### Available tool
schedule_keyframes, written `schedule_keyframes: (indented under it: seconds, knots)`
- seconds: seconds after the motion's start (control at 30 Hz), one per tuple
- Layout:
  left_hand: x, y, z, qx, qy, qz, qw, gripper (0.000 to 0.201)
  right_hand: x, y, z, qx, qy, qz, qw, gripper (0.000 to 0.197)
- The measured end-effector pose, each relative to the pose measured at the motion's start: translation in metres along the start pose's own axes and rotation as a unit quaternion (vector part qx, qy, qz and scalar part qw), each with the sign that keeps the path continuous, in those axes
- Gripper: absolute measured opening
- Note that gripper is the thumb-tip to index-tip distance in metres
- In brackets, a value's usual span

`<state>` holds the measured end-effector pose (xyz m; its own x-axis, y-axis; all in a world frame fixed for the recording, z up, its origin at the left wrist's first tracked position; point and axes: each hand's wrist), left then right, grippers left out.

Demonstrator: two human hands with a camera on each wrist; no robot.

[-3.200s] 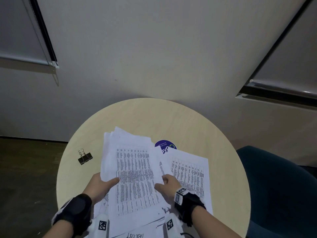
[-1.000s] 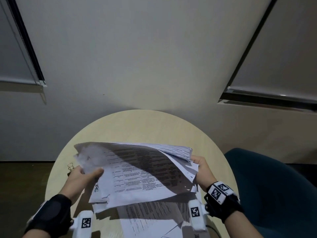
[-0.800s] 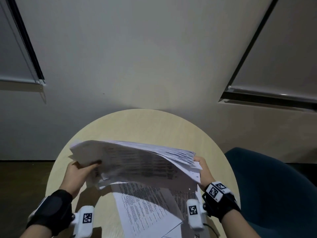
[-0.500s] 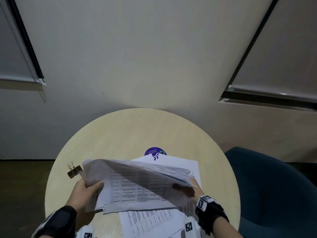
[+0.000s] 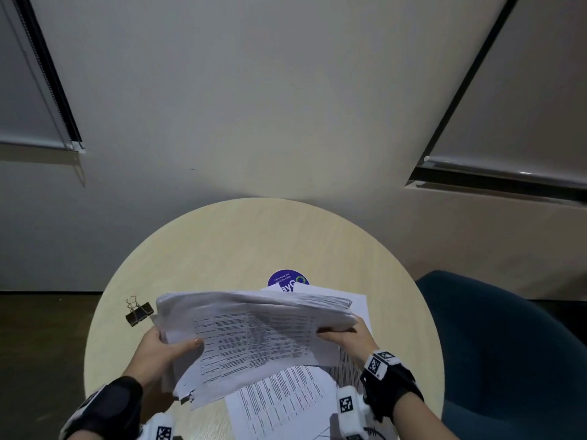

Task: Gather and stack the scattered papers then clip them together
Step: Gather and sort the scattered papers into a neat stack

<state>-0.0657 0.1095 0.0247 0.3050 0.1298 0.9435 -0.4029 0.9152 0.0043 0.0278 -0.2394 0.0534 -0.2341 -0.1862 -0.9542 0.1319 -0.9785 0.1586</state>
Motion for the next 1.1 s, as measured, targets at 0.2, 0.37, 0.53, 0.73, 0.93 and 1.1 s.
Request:
schedule_keyframes:
  seconds: [0.2, 0.37, 0.53, 0.73, 0.93, 1.1]
  knots:
    - [0.012, -0.006, 0.003, -0.004, -0.05, 0.043, 0.998, 0.046, -0.002, -0.023, 0.001, 0.093, 0.01, -0.036, 0.995, 0.023]
    - [0.041, -0.002, 0.003, -0.009, -0.093, 0.057, 0.994, 0.042, -0.013, -0.02, -0.004, 0.074, 0.07, -0.087, 0.991, 0.034]
    - [0.029, 0.007, 0.001, -0.018, -0.089, 0.04, 0.995, 0.087, -0.014, -0.018, -0.002, 0.029, 0.076, -0.032, 0.996, 0.039]
    - [0.026, 0.002, 0.003, -0.021, -0.081, 0.033, 0.996, 0.05, -0.021, -0.011, -0.009, 0.002, 0.061, 0.001, 0.998, 0.042]
    - [0.03, -0.015, 0.009, 0.005, -0.063, 0.038, 0.997, 0.031, -0.04, -0.016, -0.016, 0.011, 0.048, 0.054, 0.997, 0.027]
    - [0.017, -0.008, 0.005, -0.007, -0.075, 0.007, 0.997, 0.036, -0.039, -0.011, -0.009, 0.049, 0.038, 0.057, 0.996, 0.046]
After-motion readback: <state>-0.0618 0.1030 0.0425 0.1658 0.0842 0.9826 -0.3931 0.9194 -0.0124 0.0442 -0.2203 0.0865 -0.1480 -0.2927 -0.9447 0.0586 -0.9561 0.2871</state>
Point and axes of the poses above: each hand's wrist, its own z-axis away from the middle knuckle, its own y-axis out of the back of the hand, x = y × z, and after that the axes turned 4 degrees about x, right-handed
